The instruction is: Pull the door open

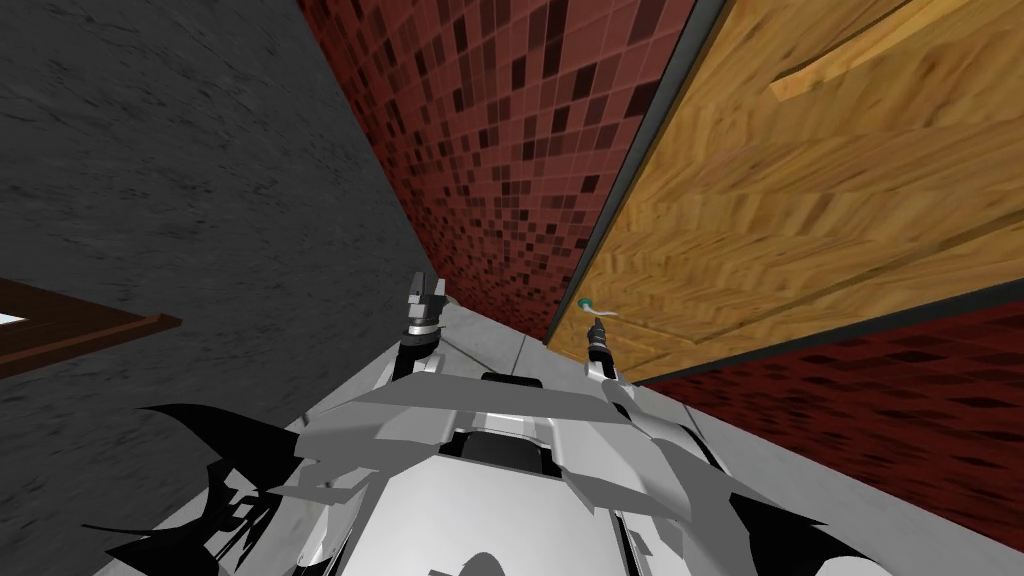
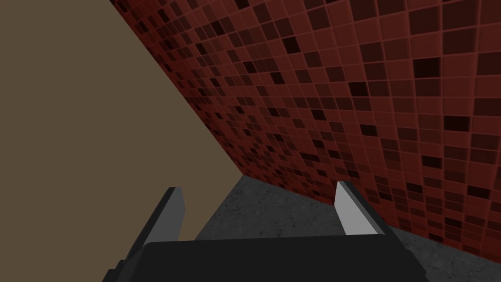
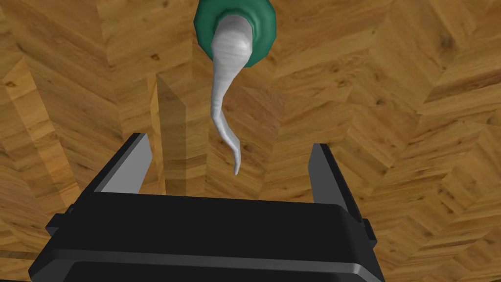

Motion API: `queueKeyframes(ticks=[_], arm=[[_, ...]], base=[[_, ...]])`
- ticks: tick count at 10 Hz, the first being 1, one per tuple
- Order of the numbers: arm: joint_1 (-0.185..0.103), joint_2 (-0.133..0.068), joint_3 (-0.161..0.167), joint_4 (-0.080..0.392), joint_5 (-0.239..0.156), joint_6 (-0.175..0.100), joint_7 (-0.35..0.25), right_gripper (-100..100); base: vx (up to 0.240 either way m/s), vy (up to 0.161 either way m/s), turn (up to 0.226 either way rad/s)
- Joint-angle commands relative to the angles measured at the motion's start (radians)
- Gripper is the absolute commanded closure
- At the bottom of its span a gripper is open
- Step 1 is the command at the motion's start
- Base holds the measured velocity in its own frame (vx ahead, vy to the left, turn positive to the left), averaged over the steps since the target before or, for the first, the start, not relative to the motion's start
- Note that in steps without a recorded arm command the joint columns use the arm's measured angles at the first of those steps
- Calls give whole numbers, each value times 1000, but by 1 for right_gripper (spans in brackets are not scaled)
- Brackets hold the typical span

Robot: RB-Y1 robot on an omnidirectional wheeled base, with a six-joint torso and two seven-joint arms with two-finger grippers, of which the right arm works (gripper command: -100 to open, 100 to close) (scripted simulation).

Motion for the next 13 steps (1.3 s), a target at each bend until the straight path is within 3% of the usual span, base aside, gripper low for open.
queueKeyframes(ticks=[1,9,10,13], arm=[[0,0,0,0,0,0,0,-100],[9,-1,-14,12,-8,-13,4,-100],[9,-1,-14,12,-8,-13,4,100],[9,-1,-14,12,-8,-13,4,100]], base=[[14,-17,16],[163,-83,32],[-14,2,-4],[-26,10,-4]])
